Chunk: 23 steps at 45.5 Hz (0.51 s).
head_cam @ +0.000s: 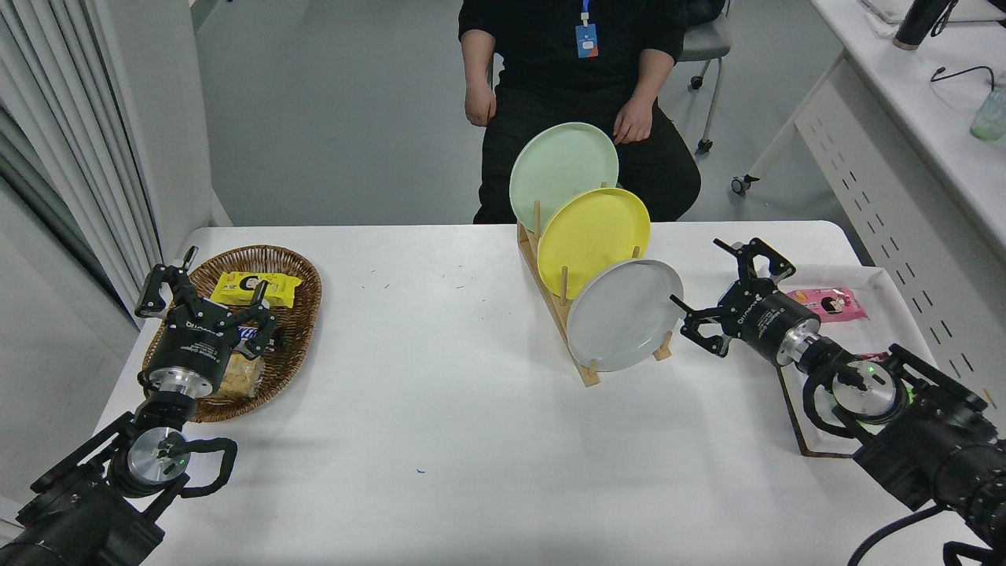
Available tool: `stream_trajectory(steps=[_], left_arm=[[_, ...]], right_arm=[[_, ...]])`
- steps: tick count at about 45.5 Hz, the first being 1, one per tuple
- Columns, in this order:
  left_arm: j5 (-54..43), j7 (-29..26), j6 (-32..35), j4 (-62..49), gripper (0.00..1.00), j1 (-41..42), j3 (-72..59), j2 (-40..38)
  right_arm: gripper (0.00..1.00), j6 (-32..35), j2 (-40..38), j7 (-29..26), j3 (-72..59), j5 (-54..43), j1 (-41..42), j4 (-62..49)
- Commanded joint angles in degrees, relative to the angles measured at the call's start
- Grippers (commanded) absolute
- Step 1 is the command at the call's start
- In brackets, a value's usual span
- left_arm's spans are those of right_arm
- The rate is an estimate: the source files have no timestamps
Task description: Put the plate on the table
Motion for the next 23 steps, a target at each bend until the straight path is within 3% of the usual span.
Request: stream_trajectory(steps=[1,14,23], left_arm=[[0.0,-0.1,0.0,0.0,0.98,0.0,0.0,0.0],[0.0,0.0,0.0,0.0,0.98,0.0,0.0,0.0],[0.0,0.0,0.0,0.0,0.98,0.0,0.0,0.0]], right_arm=[[0.99,-4.2,0.5,0.0,0.2,0.2,0.2,2.8],[0.99,-12.7,0.2,0.0,0.3,0.6,0.0,11.2],[0.99,-13.5,0.5,0.0,-0.3,1.1,0.0,12.2]])
